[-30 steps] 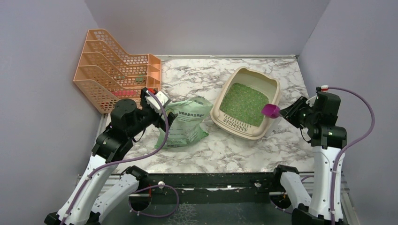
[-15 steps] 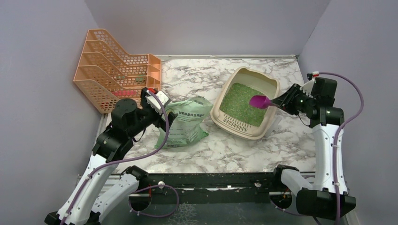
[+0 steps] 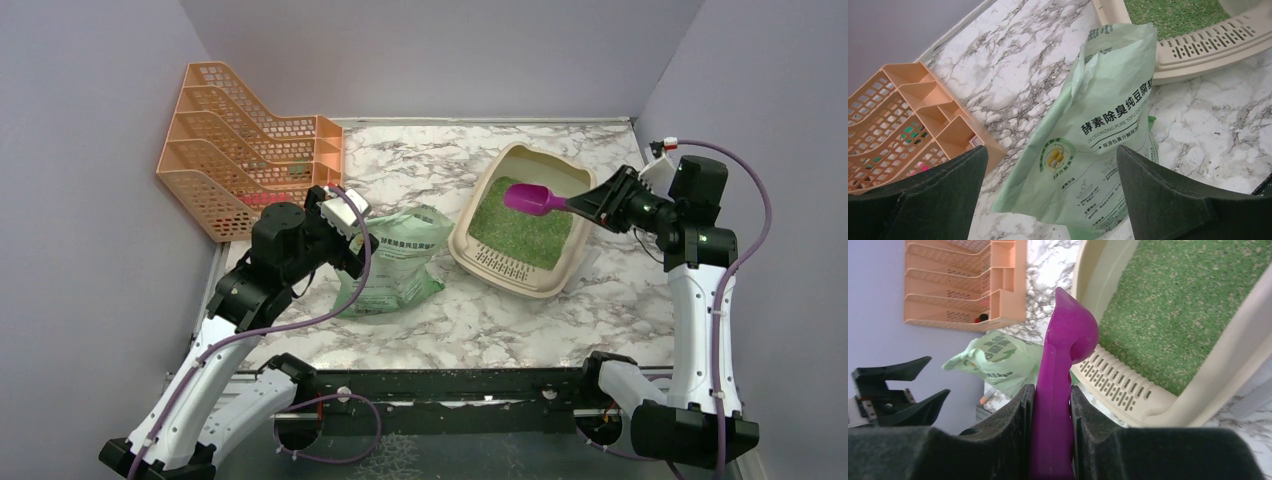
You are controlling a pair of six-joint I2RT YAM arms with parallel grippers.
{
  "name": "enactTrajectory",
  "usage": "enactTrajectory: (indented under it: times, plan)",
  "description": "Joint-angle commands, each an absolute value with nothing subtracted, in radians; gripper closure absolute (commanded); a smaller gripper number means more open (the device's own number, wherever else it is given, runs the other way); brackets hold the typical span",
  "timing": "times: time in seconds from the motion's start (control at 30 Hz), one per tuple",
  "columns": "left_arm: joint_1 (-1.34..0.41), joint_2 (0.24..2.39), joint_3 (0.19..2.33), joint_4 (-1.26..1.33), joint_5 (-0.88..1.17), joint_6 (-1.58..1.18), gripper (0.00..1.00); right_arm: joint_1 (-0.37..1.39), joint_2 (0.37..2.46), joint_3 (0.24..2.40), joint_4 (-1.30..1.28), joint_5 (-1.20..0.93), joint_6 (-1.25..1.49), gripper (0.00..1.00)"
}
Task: Fill the litter box with clean litter
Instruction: 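Pour the cat litter into the litter box, then scoop the cat litter from the cat litter bag.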
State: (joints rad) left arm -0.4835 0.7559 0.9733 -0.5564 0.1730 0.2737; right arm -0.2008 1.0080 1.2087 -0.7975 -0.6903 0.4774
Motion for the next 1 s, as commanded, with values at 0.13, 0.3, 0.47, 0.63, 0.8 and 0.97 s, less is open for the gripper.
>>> enactTrajectory:
  times: [0.13,0.3,0.47,0.63,0.8,0.97]
  plan:
    - [-0.480,0.809,1.023,-0.594,0.095,0.252,0.01,-0.199,1.007,1.235,-0.660,-0.949,0.555,0.99]
    - [-0.479,0.912,1.095,-0.661,0.016,0.223,0.01,-0.199,1.037,1.281,-0.672,-1.010,0.556,0.99]
    - [-0.478,0.977,1.144,-0.680,0.107,0.213,0.01,-0.198,1.089,1.316,-0.687,-1.133,0.547,0.99]
    - [-0.473,1.039,1.179,-0.726,0.235,0.238,0.01,-0.181,1.134,1.369,-0.780,-1.153,0.472,0.99]
    - [-0.463,1.069,1.200,-0.736,0.254,0.275,0.01,-0.092,1.175,1.381,-0.799,-1.096,0.466,0.99]
    - [-0.452,1.116,1.228,-0.748,0.249,0.288,0.01,0.057,1.259,1.415,-0.787,-0.980,0.474,0.99]
